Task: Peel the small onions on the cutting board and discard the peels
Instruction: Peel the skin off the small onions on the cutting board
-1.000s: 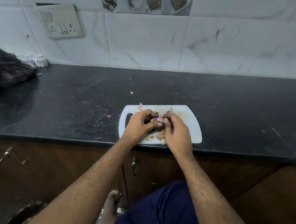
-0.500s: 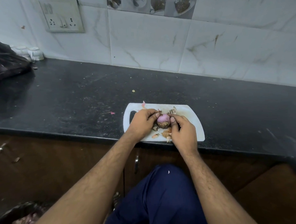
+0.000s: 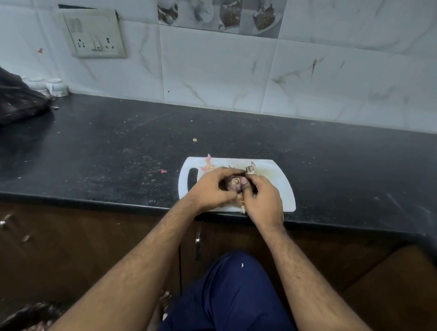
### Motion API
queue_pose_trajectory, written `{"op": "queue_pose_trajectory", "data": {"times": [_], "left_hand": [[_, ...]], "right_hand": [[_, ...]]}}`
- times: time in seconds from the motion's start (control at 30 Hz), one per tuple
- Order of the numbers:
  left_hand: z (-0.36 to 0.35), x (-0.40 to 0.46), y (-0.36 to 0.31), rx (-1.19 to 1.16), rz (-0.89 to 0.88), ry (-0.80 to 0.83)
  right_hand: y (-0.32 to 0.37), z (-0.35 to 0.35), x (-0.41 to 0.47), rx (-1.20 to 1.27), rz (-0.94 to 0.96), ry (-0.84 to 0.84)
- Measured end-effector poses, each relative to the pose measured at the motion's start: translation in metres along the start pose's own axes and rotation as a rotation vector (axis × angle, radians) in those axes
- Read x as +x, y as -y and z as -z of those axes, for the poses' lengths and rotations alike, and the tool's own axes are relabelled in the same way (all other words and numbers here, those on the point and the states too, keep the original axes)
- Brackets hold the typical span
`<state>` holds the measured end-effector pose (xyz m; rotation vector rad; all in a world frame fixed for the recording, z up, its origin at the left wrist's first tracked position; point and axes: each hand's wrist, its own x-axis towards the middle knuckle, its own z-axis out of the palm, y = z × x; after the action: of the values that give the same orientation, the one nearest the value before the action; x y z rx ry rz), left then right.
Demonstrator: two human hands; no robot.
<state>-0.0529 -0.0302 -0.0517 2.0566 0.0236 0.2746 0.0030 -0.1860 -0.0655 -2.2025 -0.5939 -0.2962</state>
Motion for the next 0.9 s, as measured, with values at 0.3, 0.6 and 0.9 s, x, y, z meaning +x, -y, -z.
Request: {"op": "queue_pose_trajectory", "data": {"times": [0.3,0.6,0.9], "left_hand": [[0.002,-0.001,0.006,-0.042,0.004,-0.154],[0.003,0.001,0.010,-0.165,-0.009,-0.143],[0.007,0.002,0.012,-0.236,0.047,-0.148]], "right_hand": [[-0.005,0.001,-0.001,0.124,0.014,0.066],[-0.008,0.005,0.000,0.189,0.055,0.054],[-0.003,0.003,-0.001,0.236,-0.011,-0.018]]}}
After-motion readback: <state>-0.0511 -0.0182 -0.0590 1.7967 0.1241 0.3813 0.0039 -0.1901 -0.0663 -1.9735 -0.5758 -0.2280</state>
